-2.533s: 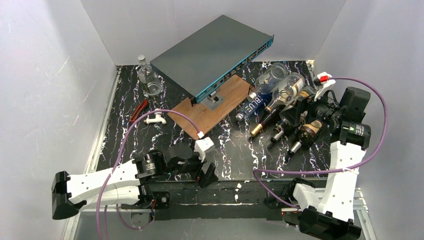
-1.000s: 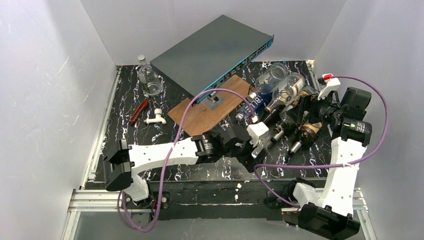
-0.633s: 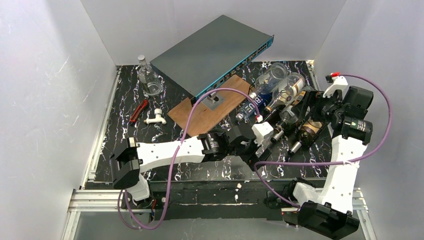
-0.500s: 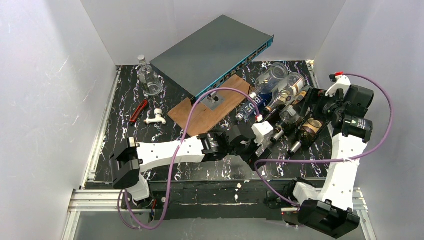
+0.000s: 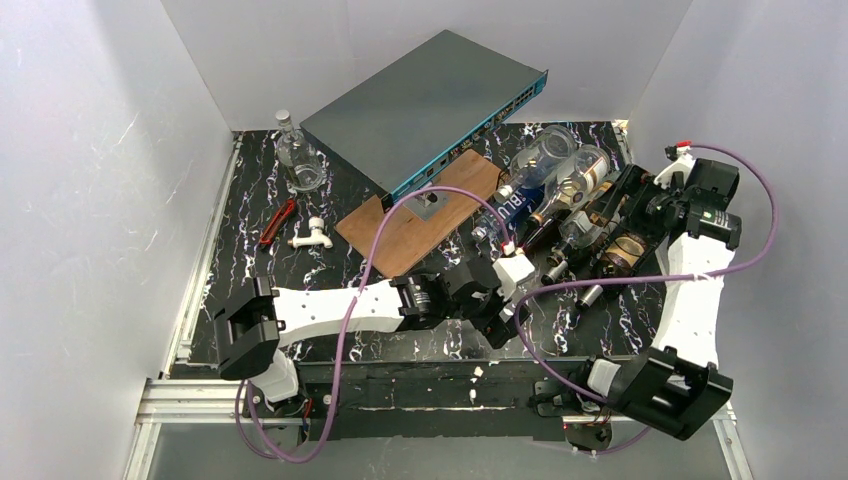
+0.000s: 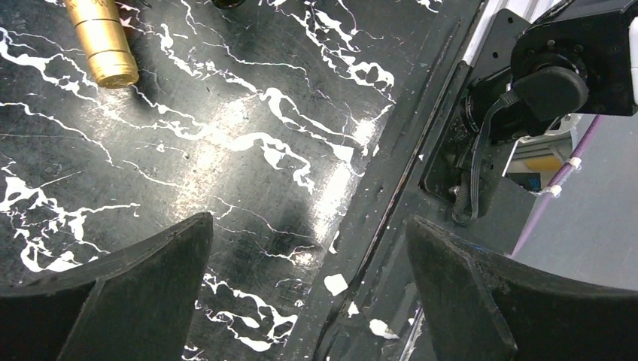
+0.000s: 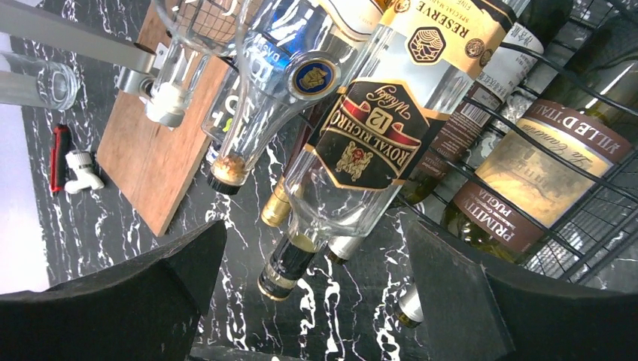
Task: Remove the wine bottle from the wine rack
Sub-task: Pick up the wine bottle from the wine rack.
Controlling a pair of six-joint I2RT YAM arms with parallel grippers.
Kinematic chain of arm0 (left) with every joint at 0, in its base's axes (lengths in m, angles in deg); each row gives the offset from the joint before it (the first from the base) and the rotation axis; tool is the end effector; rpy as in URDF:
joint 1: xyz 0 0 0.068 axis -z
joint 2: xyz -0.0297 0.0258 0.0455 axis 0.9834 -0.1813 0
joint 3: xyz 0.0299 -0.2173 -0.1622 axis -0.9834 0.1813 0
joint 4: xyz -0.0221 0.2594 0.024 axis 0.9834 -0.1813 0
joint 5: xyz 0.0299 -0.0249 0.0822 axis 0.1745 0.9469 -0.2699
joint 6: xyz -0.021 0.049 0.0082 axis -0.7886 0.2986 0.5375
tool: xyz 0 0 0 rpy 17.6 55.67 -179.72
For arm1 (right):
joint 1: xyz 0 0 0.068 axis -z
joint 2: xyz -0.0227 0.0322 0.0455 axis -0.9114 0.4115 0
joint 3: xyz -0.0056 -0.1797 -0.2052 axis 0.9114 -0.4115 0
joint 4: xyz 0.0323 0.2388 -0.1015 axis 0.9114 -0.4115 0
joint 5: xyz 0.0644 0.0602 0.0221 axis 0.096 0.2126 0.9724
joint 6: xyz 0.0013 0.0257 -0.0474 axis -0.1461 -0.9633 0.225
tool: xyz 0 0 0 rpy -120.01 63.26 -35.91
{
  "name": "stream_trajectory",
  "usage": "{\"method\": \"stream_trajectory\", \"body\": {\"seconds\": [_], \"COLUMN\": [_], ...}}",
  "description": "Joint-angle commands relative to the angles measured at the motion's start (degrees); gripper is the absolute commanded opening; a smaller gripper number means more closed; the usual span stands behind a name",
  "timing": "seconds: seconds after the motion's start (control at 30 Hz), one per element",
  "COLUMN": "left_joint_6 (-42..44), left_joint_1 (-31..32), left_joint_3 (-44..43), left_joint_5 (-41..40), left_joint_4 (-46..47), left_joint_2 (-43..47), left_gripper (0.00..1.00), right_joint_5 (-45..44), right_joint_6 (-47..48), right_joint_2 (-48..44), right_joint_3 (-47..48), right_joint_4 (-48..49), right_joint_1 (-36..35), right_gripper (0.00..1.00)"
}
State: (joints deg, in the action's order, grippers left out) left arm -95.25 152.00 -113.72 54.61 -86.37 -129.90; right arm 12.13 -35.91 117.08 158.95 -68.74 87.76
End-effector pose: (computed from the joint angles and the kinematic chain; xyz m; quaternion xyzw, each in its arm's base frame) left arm 0.1135 -0.3559 0.2786 0.4246 0.7456 -0.3377 0.3868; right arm 0.2222 -0.0723 0.3649 0.1382 0.8766 0.1661 0.4300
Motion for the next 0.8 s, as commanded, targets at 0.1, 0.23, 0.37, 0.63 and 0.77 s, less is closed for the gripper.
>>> {"method": "stream_trajectory", "body": {"seconds": [0.1,0.23,0.37,0.63,0.77], "left_joint_6": [2.6,3.5,3.79,2.98,2.13], "left_joint_1": [-0.46,-0.63,-0.86,-0.9,-0.9], "left_joint_3": [2.68,2.92,3.3,4.17,5.09], "left_joint_5": [-2.37,-2.72,-2.67,-2.39,-2.49], "left_joint_4": [3.37,3.38,3.38,3.38,5.18], "left_joint_2": [5.05,5.23,5.48,5.62,5.93], "left_gripper": [0.99,0.99,1.0,0.99,0.99], "right_joint_5": [1.32,-0.94,-2.69,-5.92,-8.45], "right_joint_6": [-1.58,-1.4,-1.46,-3.15,-4.49], "right_joint_2": [5.96,9.02,11.4,14.38,15.79], "right_joint_3": [2.26,3.5,3.79,5.96,5.93], "right_joint_4": [2.75,3.38,3.83,5.82,6.7], "right_joint_1": [0.27,-0.12,-1.05,-2.84,-3.06], "right_gripper": [1.0,1.0,1.0,1.0,1.0]}}
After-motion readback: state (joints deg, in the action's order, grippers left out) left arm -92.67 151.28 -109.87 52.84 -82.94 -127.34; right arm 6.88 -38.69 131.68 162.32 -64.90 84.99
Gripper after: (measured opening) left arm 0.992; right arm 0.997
